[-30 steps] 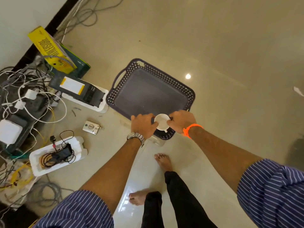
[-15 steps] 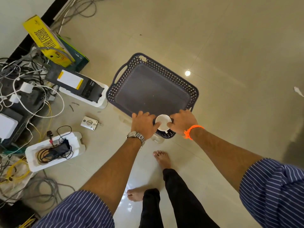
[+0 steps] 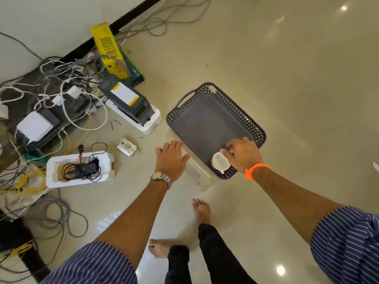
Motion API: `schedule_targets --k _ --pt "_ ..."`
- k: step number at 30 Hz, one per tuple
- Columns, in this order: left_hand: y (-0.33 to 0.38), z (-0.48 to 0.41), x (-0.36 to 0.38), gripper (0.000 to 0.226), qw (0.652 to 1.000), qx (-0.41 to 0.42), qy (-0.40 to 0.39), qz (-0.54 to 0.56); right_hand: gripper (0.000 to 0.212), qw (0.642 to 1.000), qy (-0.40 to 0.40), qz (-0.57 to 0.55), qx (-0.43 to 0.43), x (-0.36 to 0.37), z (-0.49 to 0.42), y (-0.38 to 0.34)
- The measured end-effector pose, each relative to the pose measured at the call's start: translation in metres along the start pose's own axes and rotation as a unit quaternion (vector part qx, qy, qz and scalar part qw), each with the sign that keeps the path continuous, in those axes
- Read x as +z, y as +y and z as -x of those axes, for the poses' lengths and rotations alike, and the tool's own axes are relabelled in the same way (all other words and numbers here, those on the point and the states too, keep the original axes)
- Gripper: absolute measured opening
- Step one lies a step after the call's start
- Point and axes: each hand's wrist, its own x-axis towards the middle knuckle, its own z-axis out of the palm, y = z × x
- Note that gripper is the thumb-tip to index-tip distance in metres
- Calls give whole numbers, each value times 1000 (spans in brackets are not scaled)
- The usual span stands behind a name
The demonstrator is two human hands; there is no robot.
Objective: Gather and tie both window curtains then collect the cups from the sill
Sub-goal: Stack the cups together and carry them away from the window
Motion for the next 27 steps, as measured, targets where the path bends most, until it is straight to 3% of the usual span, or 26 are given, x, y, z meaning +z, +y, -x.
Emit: schedule_targets --k 5,12,20,27 --pt "-73 50 -33 48 994 -100 39 -3 34 994 14 41 -101 -25 -11 -66" --pt "-166 137 -94 47 966 -225 126 -10 36 963 24 82 -254 -50 -17 -220" --pt "-259 286 -138 51 905 -375 201 -3 43 904 18 85 -418 -46 36 -409" --pt "-319 429 -140 57 846 -488 215 18 47 840 10 104 -532 -8 127 -561"
